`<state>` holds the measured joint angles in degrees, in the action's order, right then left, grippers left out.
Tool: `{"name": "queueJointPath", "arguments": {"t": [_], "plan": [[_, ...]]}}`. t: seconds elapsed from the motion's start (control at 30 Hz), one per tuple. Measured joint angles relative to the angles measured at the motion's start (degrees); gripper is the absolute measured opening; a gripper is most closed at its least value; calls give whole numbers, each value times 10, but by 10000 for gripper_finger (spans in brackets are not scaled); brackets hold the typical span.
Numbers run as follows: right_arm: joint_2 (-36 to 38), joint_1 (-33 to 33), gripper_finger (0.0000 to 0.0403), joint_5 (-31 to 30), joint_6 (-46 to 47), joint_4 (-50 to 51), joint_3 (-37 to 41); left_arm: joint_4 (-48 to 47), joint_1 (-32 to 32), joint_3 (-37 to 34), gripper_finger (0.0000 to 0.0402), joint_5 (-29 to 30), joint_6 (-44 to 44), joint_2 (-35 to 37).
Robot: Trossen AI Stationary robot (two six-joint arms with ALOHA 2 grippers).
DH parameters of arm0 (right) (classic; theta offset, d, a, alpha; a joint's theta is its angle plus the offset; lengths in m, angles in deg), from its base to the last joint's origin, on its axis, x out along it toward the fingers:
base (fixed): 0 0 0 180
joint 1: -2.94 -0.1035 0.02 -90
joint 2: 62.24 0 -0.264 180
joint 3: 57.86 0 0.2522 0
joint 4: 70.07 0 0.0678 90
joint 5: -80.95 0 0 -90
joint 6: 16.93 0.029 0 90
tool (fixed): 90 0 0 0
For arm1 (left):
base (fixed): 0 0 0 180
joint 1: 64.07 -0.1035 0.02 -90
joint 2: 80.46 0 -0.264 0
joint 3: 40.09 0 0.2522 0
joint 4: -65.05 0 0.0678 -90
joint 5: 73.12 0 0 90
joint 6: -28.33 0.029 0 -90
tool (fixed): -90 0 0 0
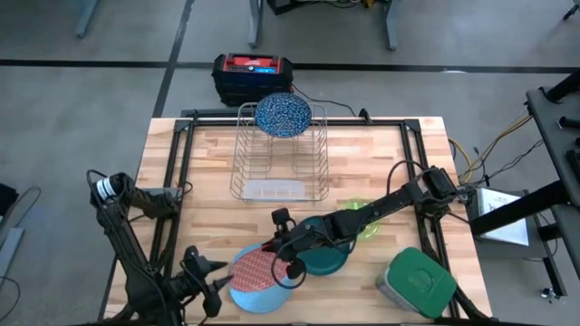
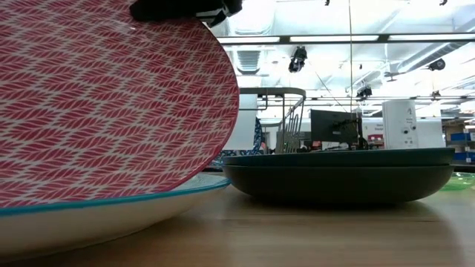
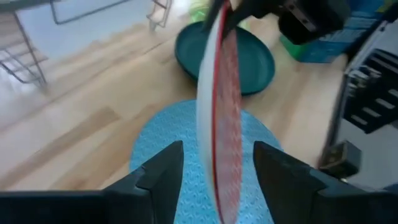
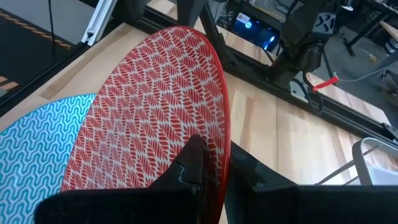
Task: Sort dishes
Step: Put the orange patterned plate into the dish rack
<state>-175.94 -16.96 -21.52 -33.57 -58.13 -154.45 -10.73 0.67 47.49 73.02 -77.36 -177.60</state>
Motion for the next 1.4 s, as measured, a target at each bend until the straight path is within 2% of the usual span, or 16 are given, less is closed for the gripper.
{"name": "queueJointPath", "arguments": {"t": [0.23,0.43,0.63,0.7,0.8,1.0,1.07,1.2,1.4], "plan": [[0,-5,18,0,-14,-6,0,-1,-10,-10,230,3,-24,-12],[0,-13,18,-2,-31,-22,0,26,-24,-43,232,6,-30,-12],[0,-14,17,0,-38,-33,0,62,-26,-61,227,42,23,-12],[0,-13,17,0,-38,-34,0,63,-27,-61,212,44,26,-12],[0,-13,17,0,-36,-34,0,63,-30,-61,166,45,36,-12],[0,-10,18,-5,-27,-36,0,60,-32,-50,24,60,65,-12],[0,-10,18,-9,-21,-34,0,53,-33,-44,17,59,73,-13],[3,-12,31,2,-1,-30,0,62,-37,-33,28,61,107,-14],[13,-11,67,10,30,12,0,59,-48,-36,6,74,124,-14]]}}
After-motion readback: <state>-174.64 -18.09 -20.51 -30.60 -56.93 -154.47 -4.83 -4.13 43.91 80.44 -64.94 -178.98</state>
